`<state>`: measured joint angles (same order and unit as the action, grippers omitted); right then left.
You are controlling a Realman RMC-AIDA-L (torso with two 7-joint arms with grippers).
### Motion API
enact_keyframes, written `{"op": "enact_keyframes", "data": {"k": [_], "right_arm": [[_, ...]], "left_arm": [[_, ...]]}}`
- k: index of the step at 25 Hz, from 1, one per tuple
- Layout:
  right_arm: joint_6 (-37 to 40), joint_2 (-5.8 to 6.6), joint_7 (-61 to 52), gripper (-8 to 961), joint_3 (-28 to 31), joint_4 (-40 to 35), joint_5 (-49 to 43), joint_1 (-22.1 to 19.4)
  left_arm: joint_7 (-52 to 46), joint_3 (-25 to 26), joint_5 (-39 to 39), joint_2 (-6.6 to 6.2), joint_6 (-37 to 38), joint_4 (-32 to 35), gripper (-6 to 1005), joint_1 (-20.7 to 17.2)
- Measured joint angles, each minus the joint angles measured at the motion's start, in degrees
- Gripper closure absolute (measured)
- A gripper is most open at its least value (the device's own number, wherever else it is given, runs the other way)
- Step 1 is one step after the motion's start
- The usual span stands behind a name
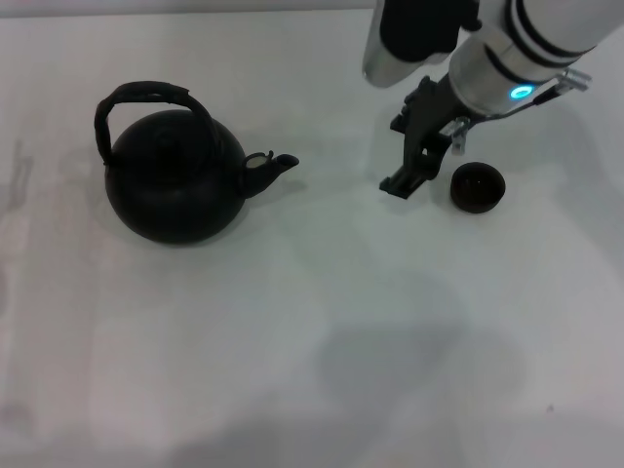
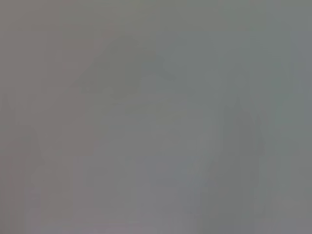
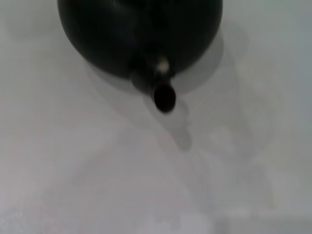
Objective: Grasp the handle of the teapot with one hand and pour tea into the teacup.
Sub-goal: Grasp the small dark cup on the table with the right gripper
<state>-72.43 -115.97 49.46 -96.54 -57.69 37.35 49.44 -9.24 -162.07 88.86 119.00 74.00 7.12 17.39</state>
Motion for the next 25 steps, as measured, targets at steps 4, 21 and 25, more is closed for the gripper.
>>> {"op": "enact_keyframes", "data": {"k": [4,21,25], "right_arm": [[1.1,-0.06,-2.4,154,-1.4,4.0,-1.5,1.4],[1.8,0.27,-5.7,165,-1.4,8.7,-5.8,1.5],[1.6,0.25,-6.4,168,-1.4,8.9,-7.0,1.2]], "left_arm": [[-0.2,0.0,0.0,0.00,0.0,0.0,213,0.1],[-0.3,0.0,1.5,0.09,-0.2,0.0,212,0.4],[-0.3,0.0,1.5,0.09,-0.5,0.0,212,0.5]]}}
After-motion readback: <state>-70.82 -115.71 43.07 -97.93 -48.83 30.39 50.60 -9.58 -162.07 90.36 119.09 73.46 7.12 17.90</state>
